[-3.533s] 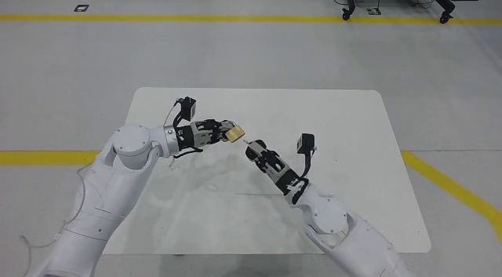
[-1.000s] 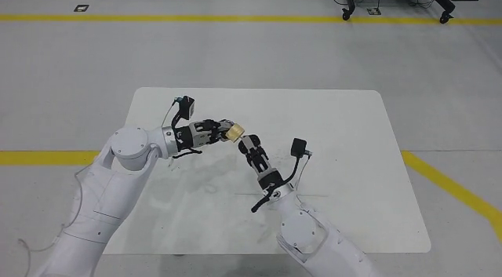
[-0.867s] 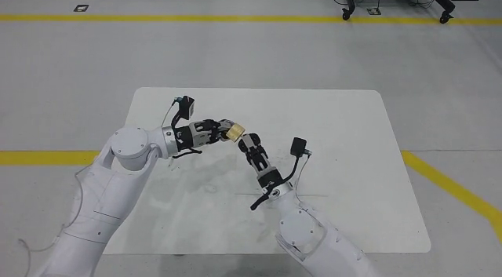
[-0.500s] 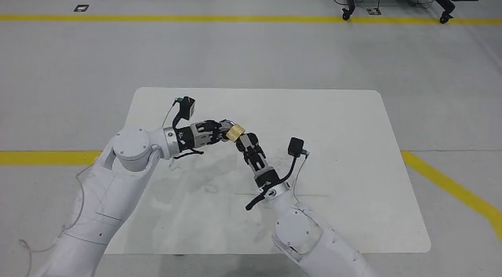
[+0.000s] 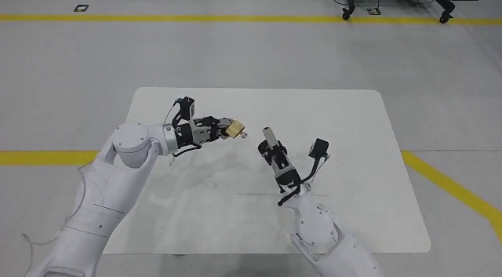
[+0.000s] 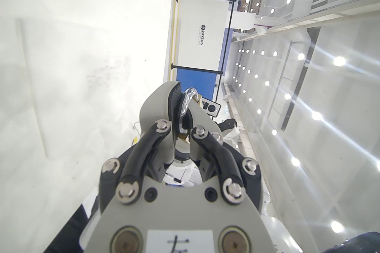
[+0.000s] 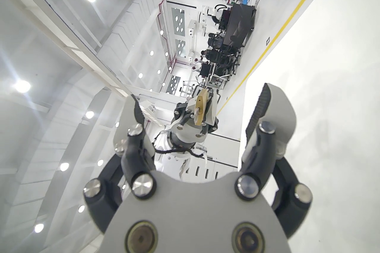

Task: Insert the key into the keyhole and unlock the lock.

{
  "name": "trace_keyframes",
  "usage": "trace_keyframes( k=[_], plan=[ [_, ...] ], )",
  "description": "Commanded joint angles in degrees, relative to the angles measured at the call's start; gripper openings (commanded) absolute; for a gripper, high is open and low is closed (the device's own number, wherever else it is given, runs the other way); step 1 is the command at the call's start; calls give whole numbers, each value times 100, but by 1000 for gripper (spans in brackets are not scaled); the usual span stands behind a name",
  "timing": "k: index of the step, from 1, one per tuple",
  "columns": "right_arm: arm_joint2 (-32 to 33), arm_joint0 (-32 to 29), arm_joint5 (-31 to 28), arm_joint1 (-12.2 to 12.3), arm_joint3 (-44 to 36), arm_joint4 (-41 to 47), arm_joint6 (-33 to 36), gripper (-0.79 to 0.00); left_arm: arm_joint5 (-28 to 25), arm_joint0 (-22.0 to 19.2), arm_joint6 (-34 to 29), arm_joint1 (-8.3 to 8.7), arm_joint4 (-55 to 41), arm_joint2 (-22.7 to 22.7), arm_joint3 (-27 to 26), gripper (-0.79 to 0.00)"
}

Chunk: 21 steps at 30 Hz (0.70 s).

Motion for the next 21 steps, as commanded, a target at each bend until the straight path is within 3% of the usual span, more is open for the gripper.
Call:
trace_keyframes(
  k=[1,2,5,9,14,21],
  plan=[
    [222,-111,-237,58,-203,365,670,-653,270,-122,-292,-43,-411,81,245,-785],
    [356,-180,-355,86,-305,466,842,-785,423,-201,-456,-70,-609,141,389,-785],
    [596,-435,-917,138,-633,409,1043,-785,802,-492,-812,-153,-799,431,814,-785],
    [631,-670,-1345,177,-902,280,1418,-785,884,-705,-1155,-243,-921,711,1179,-785],
    [483,-456,-1117,168,-809,343,1870,-785,895,-908,-1321,-326,-1085,878,1549,-785],
    [309,-37,-724,90,-393,341,1703,-785,744,-1033,-1524,-385,-1165,984,1795,-785]
  ],
)
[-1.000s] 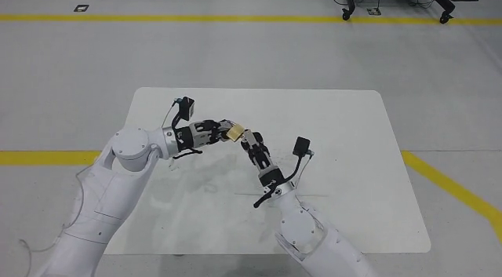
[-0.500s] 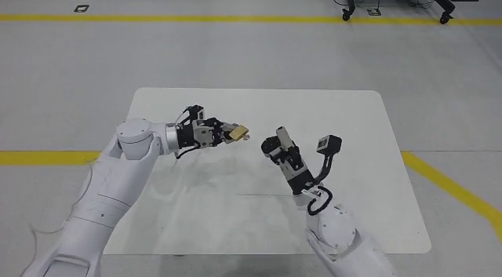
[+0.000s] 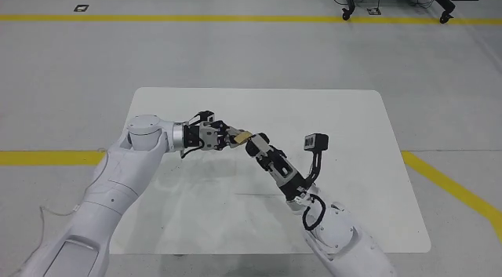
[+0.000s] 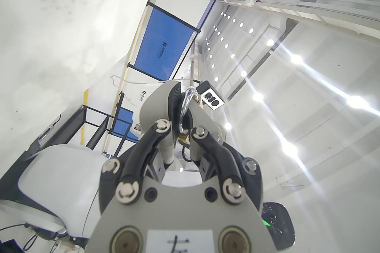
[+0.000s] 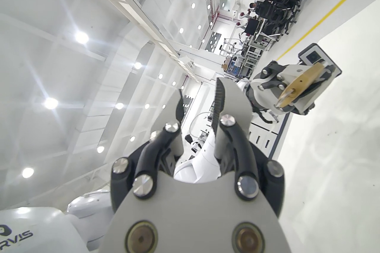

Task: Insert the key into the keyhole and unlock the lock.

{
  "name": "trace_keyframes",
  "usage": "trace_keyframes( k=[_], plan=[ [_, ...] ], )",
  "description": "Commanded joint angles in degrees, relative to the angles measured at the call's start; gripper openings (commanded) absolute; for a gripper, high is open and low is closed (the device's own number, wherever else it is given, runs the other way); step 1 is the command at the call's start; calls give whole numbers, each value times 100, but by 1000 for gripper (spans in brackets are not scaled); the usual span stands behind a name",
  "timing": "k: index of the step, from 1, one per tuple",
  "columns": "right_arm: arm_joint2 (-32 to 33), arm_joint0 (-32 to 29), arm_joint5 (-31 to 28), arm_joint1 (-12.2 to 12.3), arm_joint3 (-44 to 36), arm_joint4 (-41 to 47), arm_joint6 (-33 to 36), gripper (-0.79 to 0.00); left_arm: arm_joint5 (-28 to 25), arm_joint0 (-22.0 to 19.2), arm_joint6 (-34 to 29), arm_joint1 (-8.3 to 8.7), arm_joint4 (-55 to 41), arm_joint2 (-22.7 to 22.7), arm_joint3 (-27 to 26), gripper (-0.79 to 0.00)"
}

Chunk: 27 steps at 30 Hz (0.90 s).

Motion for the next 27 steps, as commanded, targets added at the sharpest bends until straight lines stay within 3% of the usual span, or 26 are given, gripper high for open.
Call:
trace_keyframes(
  k=[1,14,20,24,27],
  plan=[
    [-39,118,113,-23,105,29,-56,-785,-25,-30,-37,-8,17,22,42,-785],
    [-369,709,391,-191,722,113,-318,-785,-203,-136,-362,-73,-381,-16,286,-785],
    [-174,342,181,-144,289,232,-139,-785,-676,-85,-53,-58,-290,-151,218,-785],
    [14,53,527,-65,31,803,612,-554,-1148,23,182,-26,-206,-313,9,-785],
    [197,109,1221,-16,103,1895,1618,-539,-1514,124,238,3,-115,-429,-192,-785]
  ],
)
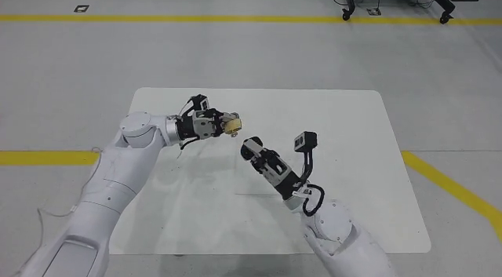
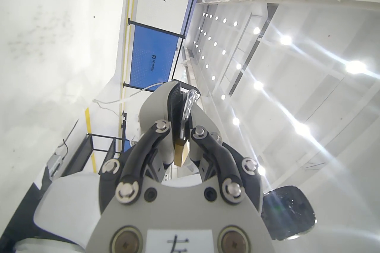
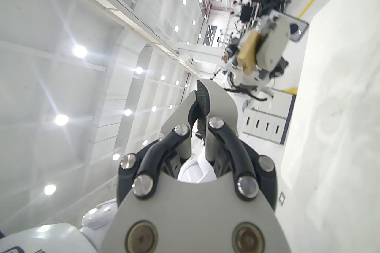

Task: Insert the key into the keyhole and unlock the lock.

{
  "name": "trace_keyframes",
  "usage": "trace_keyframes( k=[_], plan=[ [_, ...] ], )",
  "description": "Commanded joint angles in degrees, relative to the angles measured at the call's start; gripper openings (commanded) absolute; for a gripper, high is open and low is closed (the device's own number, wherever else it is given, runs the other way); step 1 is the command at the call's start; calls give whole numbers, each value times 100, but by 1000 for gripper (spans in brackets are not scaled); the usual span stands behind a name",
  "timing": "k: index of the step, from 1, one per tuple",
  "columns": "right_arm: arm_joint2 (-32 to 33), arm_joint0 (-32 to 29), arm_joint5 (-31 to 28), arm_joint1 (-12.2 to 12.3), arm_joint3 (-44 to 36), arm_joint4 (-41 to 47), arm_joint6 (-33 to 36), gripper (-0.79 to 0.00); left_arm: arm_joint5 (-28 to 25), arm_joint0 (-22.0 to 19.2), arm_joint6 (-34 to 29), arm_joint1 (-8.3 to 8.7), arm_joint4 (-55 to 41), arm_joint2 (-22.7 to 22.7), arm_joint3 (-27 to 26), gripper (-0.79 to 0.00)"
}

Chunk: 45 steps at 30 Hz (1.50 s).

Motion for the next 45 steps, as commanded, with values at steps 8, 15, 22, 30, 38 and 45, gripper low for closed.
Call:
trace_keyframes(
  k=[8,15,22,30,38,45],
  plan=[
    [154,549,945,9,680,1587,1395,-594,-498,257,3,79,185,-265,-395,-785],
    [21,873,998,-46,915,1936,1524,-560,-482,305,-32,98,289,-315,-500,-785],
    [-59,1059,1007,-83,1084,2011,1432,-548,-455,294,-42,93,341,-313,-505,-785],
    [-143,1246,993,-137,1310,2209,1366,-785,-443,279,-70,77,337,-295,-478,-785],
    [-110,1274,983,-175,1418,2548,1236,-785,-500,278,-72,71,383,-300,-495,-785],
    [57,1324,1889,-197,1706,4062,1906,-785,-837,330,22,84,620,-343,-652,-785]
  ],
)
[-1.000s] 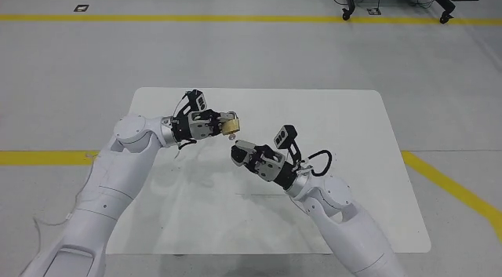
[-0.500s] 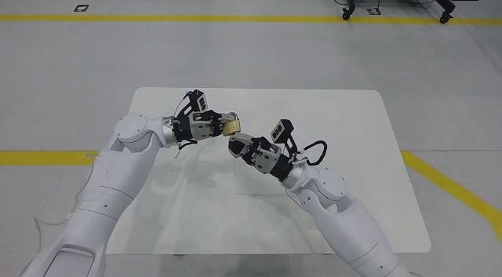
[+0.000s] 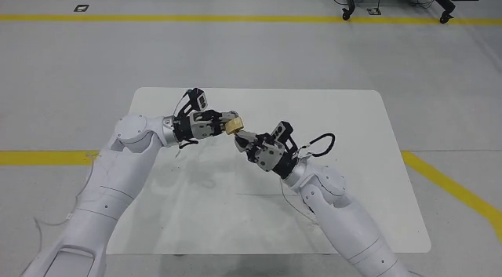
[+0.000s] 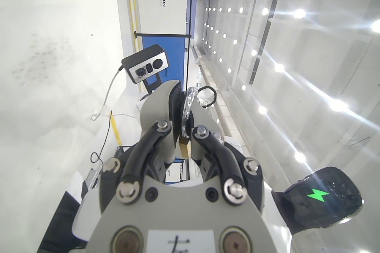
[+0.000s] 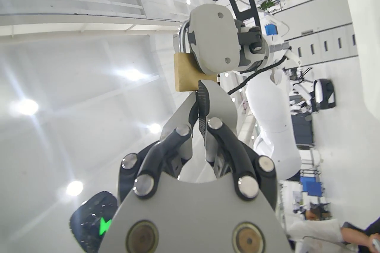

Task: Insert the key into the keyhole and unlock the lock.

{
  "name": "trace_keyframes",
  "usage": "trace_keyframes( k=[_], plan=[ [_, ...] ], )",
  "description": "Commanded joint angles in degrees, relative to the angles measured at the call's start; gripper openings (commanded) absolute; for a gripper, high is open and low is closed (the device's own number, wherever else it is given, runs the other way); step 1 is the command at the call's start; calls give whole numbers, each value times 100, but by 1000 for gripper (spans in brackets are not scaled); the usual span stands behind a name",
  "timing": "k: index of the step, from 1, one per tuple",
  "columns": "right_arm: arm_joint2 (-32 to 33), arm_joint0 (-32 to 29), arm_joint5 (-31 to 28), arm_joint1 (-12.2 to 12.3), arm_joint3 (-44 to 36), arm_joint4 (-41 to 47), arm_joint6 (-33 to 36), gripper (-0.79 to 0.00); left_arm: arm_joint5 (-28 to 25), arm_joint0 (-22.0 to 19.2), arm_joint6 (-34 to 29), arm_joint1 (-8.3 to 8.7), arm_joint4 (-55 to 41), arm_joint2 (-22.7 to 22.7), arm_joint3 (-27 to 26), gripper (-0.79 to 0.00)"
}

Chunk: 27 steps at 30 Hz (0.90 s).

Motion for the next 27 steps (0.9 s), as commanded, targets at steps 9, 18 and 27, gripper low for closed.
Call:
trace_keyframes(
  k=[9,18,27],
  plan=[
    [162,327,1315,-33,730,1597,647,-785,-492,143,475,69,888,-91,-382,-785],
    [398,88,1358,21,501,1716,873,-785,-1310,626,1360,170,1808,-395,-1173,-785],
    [580,-167,928,102,190,1039,940,0,-1204,889,1472,213,1655,-612,-1414,-785]
  ],
)
